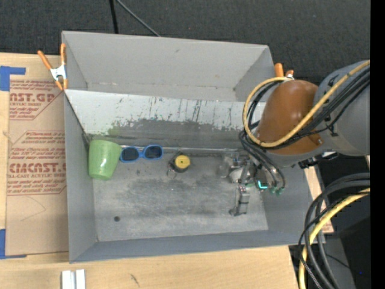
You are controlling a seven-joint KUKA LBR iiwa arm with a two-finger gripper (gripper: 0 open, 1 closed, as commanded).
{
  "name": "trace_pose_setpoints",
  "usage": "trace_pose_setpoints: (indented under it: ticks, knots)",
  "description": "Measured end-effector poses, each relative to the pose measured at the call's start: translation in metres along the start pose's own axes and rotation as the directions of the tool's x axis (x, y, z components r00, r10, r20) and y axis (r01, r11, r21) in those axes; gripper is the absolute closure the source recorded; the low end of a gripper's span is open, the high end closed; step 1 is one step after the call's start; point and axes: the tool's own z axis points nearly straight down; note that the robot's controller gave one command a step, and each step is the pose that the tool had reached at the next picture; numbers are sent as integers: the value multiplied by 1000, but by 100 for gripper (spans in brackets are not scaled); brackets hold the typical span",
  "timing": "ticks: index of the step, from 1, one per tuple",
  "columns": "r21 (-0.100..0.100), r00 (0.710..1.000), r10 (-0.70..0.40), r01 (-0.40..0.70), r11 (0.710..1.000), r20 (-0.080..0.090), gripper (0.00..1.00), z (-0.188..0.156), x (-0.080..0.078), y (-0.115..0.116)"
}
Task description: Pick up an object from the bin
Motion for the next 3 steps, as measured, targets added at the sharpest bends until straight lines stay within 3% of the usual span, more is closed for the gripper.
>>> trace_pose_setpoints:
  ticks: [1,2,3]
  knots:
    - [3,997,-72,72,997,8,0,68,-42,-98]
    - [2,998,-54,54,999,14,0,32,-61,-97]
    - [-2,998,60,-60,998,8,0,33,-46,-73]
